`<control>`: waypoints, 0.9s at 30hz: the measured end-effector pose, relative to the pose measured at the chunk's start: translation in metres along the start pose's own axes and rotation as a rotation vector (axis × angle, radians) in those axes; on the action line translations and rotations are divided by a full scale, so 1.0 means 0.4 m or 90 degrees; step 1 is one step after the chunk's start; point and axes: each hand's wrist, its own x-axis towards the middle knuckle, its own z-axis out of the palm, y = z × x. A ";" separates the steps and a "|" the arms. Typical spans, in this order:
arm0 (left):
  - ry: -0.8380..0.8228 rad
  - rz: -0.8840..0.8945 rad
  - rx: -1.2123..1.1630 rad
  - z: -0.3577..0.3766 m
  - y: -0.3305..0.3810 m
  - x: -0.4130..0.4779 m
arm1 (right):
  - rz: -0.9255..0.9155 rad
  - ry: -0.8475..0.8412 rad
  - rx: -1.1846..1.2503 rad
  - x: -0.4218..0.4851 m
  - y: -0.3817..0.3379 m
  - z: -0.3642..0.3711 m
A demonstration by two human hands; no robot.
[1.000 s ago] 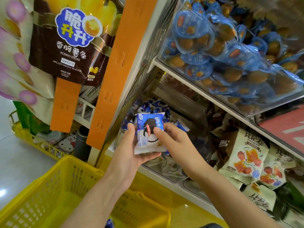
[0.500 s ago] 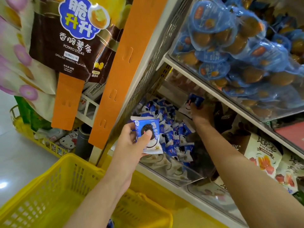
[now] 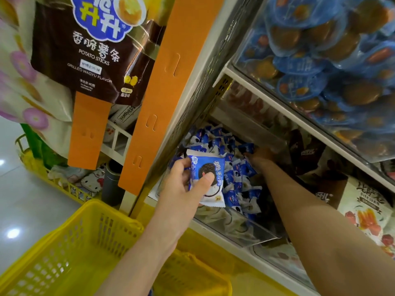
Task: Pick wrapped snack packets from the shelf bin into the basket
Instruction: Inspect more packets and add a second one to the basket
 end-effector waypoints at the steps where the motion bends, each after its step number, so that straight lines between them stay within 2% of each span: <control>1: 0.002 -0.001 0.007 0.001 -0.001 0.001 | -0.007 -0.009 -0.007 0.002 0.001 -0.003; 4: 0.000 -0.010 0.020 0.001 -0.002 0.000 | -0.047 -0.027 0.094 0.003 -0.002 -0.009; 6: -0.007 -0.021 0.019 0.004 -0.003 -0.001 | -0.078 0.016 0.139 0.001 -0.010 -0.012; 9: -0.010 -0.044 0.003 0.008 -0.003 -0.001 | -0.121 0.053 0.047 -0.006 -0.019 -0.019; 13: -0.007 -0.059 -0.020 0.006 -0.004 -0.005 | -0.162 -0.064 -0.123 -0.020 0.008 -0.019; 20: -0.009 -0.059 -0.037 0.005 0.003 -0.014 | -0.070 0.018 -0.058 -0.031 0.034 -0.039; 24: -0.005 -0.054 -0.034 0.006 0.009 -0.017 | -0.123 -0.065 -0.190 -0.063 0.058 -0.012; 27: -0.003 -0.046 -0.036 0.006 0.012 -0.020 | -0.155 -0.079 -0.262 -0.065 0.064 -0.011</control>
